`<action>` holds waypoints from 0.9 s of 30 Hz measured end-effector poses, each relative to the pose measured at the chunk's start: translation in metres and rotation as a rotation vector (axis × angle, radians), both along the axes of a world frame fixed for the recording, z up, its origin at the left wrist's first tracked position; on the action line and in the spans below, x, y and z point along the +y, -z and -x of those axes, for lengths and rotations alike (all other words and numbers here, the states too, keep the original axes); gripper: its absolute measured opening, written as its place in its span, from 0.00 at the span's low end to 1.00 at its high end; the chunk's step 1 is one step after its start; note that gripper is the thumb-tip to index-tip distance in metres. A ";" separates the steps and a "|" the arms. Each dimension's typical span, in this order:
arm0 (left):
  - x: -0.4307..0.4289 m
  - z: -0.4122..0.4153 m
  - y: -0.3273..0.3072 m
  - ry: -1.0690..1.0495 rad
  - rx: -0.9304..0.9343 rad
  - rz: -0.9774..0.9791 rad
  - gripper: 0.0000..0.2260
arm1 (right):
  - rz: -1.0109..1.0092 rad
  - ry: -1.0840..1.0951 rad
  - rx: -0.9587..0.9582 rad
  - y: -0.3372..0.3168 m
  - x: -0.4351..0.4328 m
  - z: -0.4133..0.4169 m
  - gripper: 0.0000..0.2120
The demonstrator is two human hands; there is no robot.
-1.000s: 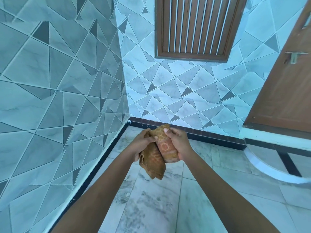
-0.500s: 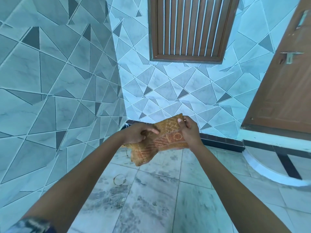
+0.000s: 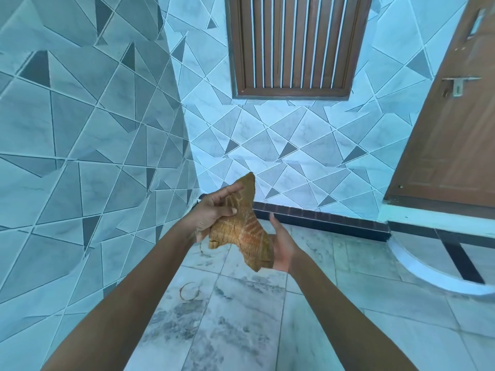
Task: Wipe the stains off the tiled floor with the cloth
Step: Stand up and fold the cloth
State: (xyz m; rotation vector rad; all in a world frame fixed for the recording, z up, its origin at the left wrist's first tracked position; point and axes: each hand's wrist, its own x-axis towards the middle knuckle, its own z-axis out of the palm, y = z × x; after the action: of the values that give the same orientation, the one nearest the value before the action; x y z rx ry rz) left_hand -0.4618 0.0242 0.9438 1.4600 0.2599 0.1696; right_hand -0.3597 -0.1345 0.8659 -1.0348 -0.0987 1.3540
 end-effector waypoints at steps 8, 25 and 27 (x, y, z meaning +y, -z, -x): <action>0.000 0.020 0.021 -0.063 -0.073 0.092 0.28 | -0.090 0.096 -0.097 -0.013 0.017 -0.002 0.25; 0.024 0.038 0.030 -0.310 0.221 -0.111 0.26 | -0.060 0.088 -0.883 -0.026 0.020 0.000 0.19; 0.024 0.040 0.030 -0.272 0.254 -0.347 0.29 | 0.019 -0.008 -1.017 -0.023 0.018 -0.003 0.23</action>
State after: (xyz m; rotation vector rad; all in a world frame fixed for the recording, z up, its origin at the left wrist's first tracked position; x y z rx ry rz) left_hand -0.5021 0.0478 0.9135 1.7884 0.6635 0.2585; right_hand -0.3564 -0.1167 0.8892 -1.6500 -0.8400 0.7172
